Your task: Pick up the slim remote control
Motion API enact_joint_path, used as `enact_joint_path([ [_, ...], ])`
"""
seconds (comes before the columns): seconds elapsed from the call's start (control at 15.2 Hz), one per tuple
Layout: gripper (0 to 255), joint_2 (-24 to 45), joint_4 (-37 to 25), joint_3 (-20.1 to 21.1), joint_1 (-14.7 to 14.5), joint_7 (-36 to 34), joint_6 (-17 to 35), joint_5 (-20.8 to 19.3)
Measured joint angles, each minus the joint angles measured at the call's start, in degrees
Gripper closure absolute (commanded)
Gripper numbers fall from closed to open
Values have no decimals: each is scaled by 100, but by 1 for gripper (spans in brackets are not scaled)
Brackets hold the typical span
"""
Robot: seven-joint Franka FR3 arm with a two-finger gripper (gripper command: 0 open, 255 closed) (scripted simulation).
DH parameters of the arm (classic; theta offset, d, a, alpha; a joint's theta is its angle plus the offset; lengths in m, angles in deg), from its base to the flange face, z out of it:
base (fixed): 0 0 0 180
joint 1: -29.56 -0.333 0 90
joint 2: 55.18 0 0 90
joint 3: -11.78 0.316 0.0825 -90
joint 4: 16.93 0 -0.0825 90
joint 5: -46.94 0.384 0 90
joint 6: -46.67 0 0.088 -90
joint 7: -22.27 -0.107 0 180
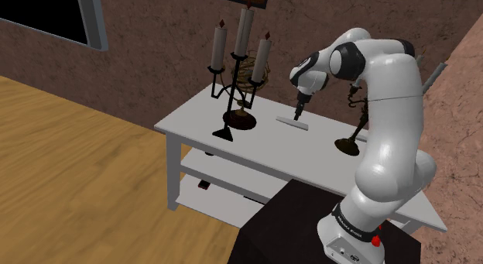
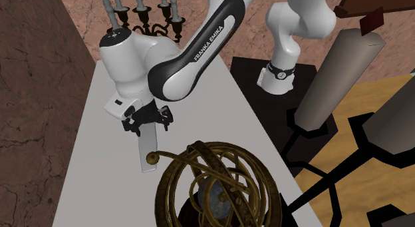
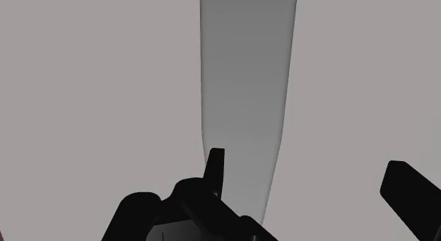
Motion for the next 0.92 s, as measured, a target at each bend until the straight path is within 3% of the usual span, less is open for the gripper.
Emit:
enact_joint_path([
  [0.2,0,614,-750,153,346,203,-173,140],
  [0.73,0,1092,-921,320,505,323,120,314],
  [0.79,255,1108,-924,326,507,325,133,320],
  [0.92,255,1118,-927,330,508,324,141,323],
])
